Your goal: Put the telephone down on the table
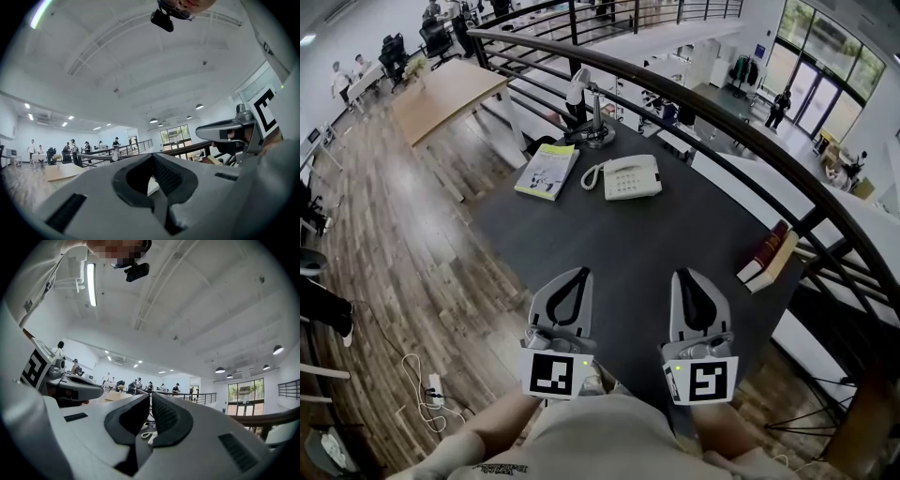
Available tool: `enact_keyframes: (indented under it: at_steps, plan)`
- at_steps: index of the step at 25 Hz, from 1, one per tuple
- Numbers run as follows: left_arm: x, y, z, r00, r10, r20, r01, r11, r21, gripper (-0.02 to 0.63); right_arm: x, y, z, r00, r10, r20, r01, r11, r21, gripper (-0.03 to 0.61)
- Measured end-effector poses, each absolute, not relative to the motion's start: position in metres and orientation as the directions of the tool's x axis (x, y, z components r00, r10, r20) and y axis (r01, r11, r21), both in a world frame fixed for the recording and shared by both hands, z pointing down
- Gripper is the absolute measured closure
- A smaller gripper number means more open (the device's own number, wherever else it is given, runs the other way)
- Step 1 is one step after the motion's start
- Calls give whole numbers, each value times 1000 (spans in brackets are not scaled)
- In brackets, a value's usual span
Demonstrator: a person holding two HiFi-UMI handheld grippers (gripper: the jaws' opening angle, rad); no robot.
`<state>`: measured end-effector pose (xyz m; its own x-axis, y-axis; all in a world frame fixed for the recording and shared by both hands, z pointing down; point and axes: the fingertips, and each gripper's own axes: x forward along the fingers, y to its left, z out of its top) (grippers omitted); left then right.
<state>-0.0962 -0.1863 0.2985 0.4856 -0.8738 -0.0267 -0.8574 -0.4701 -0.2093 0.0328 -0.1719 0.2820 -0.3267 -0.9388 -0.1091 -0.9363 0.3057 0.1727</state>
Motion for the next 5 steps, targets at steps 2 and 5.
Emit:
enact_keyframes:
  at_steps: [2, 5]
  plan:
    - [-95, -186, 299, 490, -872, -18, -851, -474, -226, 611, 33, -171, 281, -328, -938, -111, -936, 306, 174, 563]
    - [-94, -185, 298, 491, -871, -17, -850, -475, -227, 609, 32, -171, 281, -330, -938, -107, -935, 309, 176, 563]
